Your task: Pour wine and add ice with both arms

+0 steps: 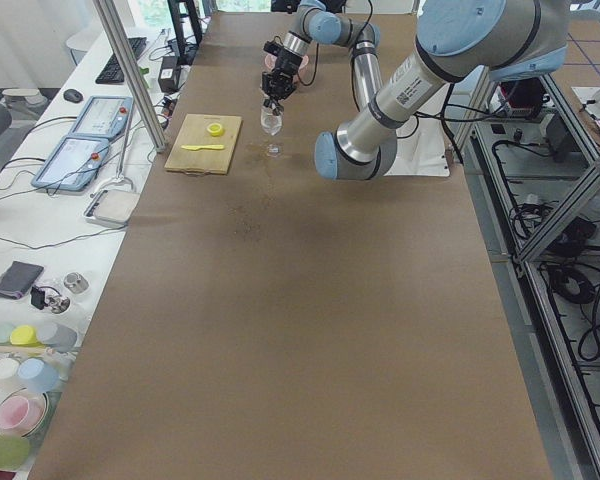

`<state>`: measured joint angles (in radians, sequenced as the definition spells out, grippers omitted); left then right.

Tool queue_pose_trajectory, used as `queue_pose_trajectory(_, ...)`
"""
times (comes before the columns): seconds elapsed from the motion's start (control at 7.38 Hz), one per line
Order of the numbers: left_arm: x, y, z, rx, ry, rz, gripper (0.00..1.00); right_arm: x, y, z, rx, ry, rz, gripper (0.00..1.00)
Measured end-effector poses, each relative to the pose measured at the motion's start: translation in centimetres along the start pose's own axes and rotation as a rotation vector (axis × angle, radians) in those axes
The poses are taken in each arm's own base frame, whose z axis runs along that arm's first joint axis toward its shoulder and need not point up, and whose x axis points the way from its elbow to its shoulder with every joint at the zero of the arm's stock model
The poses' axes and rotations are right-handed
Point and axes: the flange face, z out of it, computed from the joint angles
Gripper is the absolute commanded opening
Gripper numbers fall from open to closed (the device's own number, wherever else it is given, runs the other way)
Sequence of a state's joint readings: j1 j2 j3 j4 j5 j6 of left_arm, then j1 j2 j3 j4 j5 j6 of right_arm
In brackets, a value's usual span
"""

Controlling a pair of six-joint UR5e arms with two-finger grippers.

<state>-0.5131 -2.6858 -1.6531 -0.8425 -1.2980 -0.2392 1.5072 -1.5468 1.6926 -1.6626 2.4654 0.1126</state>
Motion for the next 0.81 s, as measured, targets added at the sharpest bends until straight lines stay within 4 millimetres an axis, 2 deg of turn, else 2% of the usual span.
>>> queue_pose_trajectory(0.27, -0.09, -0.9, -0.22, -0.037, -0.055, 0.024, 0.0, -0.16, 0.01, -0.16, 0.003, -0.001, -0.003, 1.0)
queue_pose_trajectory(0.81, 0.08, -1.17, 0.34, -0.065, -0.076, 0.059, 0.0, -0.37, 0.04, -0.33, 0.006, -0.003, -0.006, 1.0)
